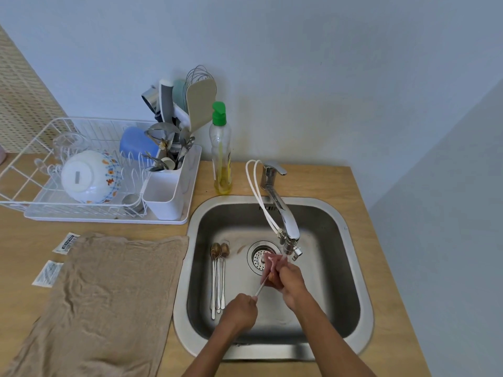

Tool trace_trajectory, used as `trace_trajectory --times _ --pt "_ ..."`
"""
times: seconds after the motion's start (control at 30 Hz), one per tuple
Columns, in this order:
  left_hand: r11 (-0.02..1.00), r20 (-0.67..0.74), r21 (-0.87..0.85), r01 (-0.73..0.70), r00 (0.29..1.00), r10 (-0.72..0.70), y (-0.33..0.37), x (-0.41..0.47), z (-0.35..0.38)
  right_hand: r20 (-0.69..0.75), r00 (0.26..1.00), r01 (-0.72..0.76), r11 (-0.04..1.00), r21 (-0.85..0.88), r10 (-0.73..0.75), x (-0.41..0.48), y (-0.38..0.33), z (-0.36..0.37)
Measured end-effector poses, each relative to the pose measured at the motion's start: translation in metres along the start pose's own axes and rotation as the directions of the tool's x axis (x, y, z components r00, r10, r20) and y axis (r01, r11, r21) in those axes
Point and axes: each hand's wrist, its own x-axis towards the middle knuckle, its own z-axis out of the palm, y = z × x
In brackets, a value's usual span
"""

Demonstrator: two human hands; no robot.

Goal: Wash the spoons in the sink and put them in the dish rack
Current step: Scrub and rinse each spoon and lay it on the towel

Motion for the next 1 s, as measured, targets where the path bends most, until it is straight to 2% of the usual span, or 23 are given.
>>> trace_trajectory --times 0.07,0.13,0.2,0.3,0.33,0.4,0.47,0.63,0.7,0.77,0.83,0.93,1.0 --pt "0.999 -0.018 0.036 -0.021 1.0 0.022 -0.001 -0.004 0.0 0.072 0.994 -0.083 0.996 -0.012 0.084 0.001 0.0 -0.006" --pt "0.996 -0.035 0.053 -0.067 0.997 0.069 0.001 -0.01 0.003 0.05 0.996 -0.073 0.997 -0.035 0.075 0.004 -0.004 -0.007" --pt "0.993 -0.046 0.059 -0.098 0.994 0.101 0.005 -0.017 0.004 -0.057 0.998 0.026 0.997 -0.077 -0.03 0.006 -0.006 -0.004" --pt "0.995 -0.067 0.022 -0.1 0.993 0.101 0.011 -0.021 0.003 -0.201 0.963 0.153 0.98 -0.129 -0.177 0.002 -0.004 0.004" --pt "0.995 -0.067 0.006 -0.104 0.992 0.104 0.011 -0.022 0.001 -0.178 0.971 0.142 0.986 -0.091 -0.157 0.0 -0.003 0.005" --pt "0.993 -0.05 -0.004 -0.117 0.992 0.117 0.008 -0.023 -0.001 -0.042 0.997 0.059 0.998 -0.033 -0.06 -0.004 -0.004 0.003" --pt "0.99 -0.021 -0.04 -0.135 0.991 0.135 0.005 -0.022 -0.001 0.048 0.999 0.007 0.997 -0.075 -0.003 -0.003 -0.01 -0.001" --pt "0.963 -0.001 -0.213 -0.168 0.985 0.171 0.009 -0.024 -0.001 -0.05 0.985 0.161 0.981 -0.106 -0.167 0.006 -0.015 0.006" --pt "0.948 0.007 -0.257 -0.187 0.981 0.195 0.011 -0.023 -0.001 -0.026 0.991 0.132 0.987 -0.092 -0.135 0.003 -0.012 0.008" --pt "0.94 0.012 -0.294 -0.176 0.982 0.188 0.01 -0.02 0.001 0.075 0.996 0.057 0.994 -0.098 -0.049 0.002 -0.008 0.004" --pt "0.935 0.07 -0.333 -0.124 0.985 0.156 0.006 -0.017 0.006 0.119 0.992 0.054 0.99 -0.134 -0.038 0.002 -0.01 -0.001" --pt "0.93 0.284 -0.367 -0.009 0.951 0.121 0.001 -0.015 0.008 0.073 0.989 0.137 0.977 -0.163 -0.126 -0.002 -0.015 -0.002" --pt "0.952 0.297 -0.297 -0.07 0.941 0.161 -0.006 -0.011 0.008 0.057 0.984 0.177 0.968 -0.179 -0.169 -0.004 -0.016 -0.002"
